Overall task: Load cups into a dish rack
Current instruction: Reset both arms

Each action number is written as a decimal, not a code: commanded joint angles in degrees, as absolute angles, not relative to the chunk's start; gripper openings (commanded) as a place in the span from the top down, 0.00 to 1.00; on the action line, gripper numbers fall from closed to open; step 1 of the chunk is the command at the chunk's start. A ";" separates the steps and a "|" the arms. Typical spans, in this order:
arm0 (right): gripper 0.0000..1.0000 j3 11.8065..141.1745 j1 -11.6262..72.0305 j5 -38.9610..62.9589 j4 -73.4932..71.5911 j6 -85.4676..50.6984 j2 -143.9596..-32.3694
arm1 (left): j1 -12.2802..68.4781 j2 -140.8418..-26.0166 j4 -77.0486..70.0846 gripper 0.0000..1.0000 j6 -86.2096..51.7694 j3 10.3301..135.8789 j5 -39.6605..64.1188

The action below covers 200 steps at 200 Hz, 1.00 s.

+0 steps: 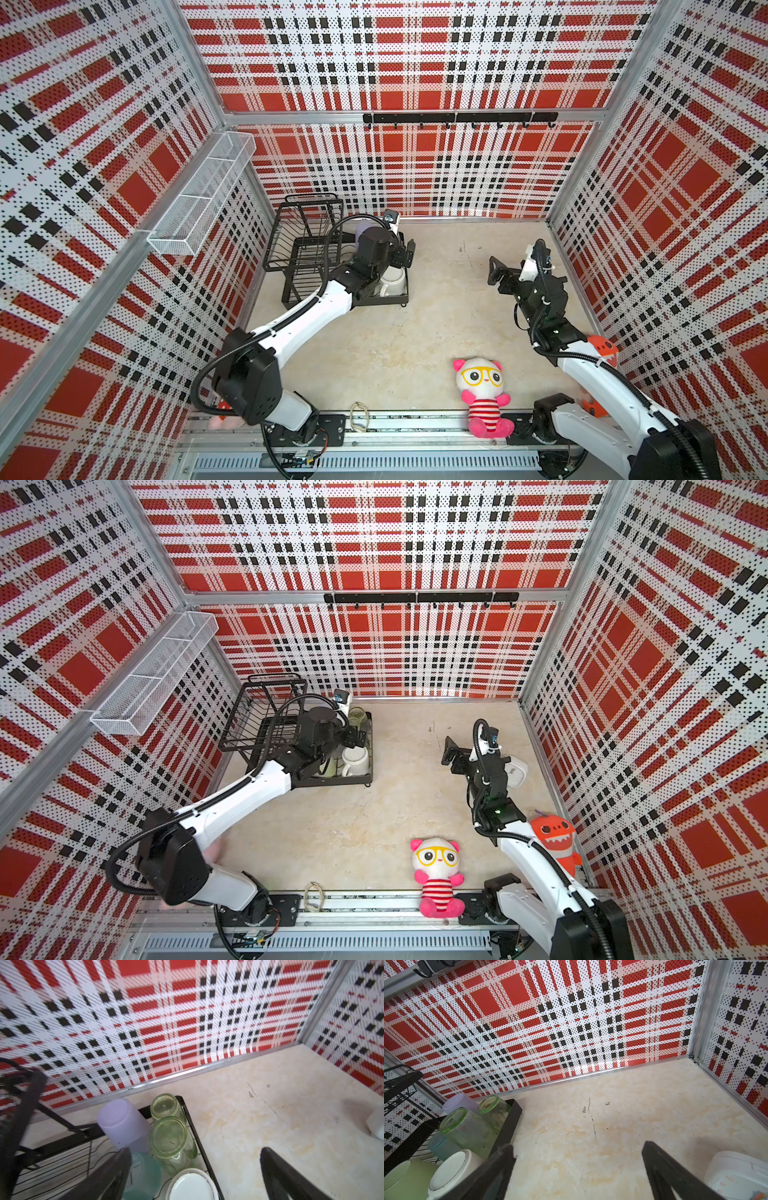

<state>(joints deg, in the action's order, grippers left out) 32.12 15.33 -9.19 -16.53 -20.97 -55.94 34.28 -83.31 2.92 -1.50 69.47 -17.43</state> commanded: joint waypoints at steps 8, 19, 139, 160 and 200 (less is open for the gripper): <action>0.00 31.07 15.13 -10.44 -21.11 -19.18 -55.74 | 35.26 -75.34 -0.45 0.02 -2.07 64.48 -27.29; 0.00 29.74 15.11 -11.55 -23.20 -17.85 -55.26 | 35.74 -71.57 -2.45 0.02 -2.95 60.65 -28.23; 0.00 12.94 15.16 -18.46 -48.18 -2.89 -55.57 | 36.41 -41.87 -5.80 0.02 -28.86 23.11 -43.92; 0.00 13.07 14.59 -17.76 -47.43 -3.05 -56.59 | 32.80 -41.02 -6.15 0.02 -30.72 19.94 -44.06; 0.00 13.71 12.90 -19.72 -45.41 -2.59 -60.44 | 21.84 -44.57 -12.40 0.02 -24.09 17.14 -38.33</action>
<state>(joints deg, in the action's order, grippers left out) 13.34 14.04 -17.91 -45.23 -3.07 -58.52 25.89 -43.07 -7.03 -26.46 17.93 -39.70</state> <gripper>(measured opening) 0.999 0.983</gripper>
